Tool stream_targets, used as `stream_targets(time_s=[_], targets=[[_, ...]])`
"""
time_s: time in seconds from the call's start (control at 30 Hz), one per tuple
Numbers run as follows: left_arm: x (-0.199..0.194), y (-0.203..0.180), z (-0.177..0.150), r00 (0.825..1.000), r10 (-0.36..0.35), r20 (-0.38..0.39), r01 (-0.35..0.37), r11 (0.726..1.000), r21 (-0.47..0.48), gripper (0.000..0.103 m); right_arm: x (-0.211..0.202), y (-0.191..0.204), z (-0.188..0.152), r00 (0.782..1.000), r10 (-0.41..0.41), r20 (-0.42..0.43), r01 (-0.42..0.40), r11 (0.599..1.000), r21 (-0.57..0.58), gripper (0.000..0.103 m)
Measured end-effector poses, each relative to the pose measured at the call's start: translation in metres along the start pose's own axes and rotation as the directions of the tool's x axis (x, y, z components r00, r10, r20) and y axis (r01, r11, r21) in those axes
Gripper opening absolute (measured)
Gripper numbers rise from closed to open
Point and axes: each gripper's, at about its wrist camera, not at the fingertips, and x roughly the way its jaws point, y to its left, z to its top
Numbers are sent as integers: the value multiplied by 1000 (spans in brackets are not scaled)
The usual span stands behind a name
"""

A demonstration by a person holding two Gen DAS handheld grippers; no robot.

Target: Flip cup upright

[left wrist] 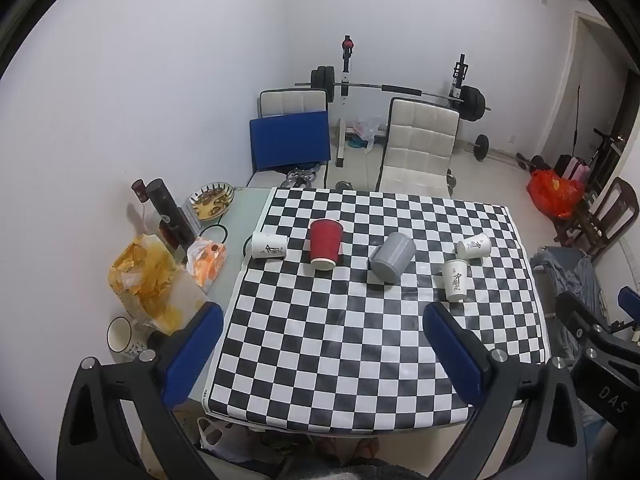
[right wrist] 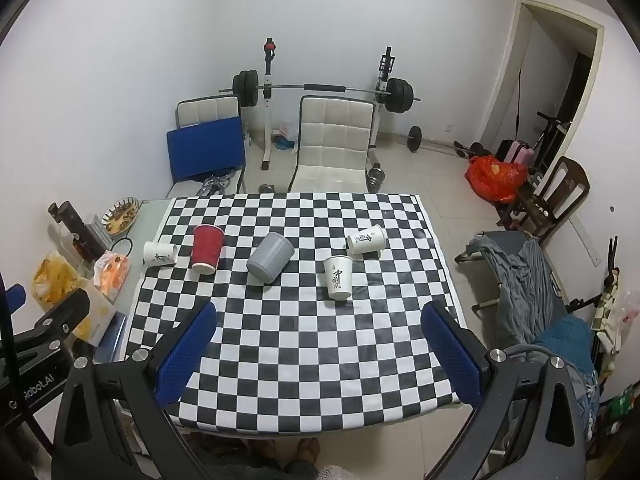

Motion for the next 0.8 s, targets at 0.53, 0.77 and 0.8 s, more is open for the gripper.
stream_targets(time_s=[0.53,0.77,0.8], targets=[[1,0,0,1000,0,-4,0,1000,0,102,1,-3,1,1000,-2,-8,2,1000,-1,103],[1,0,0,1000,0,-2,0,1000,-1,102,2,0,0,1000,-6,-5,6,1000,-6,103],[1,0,0,1000,2,-2,-2,1000,1,102,2,0,0,1000,-7,-3,7,1000,-4,103]])
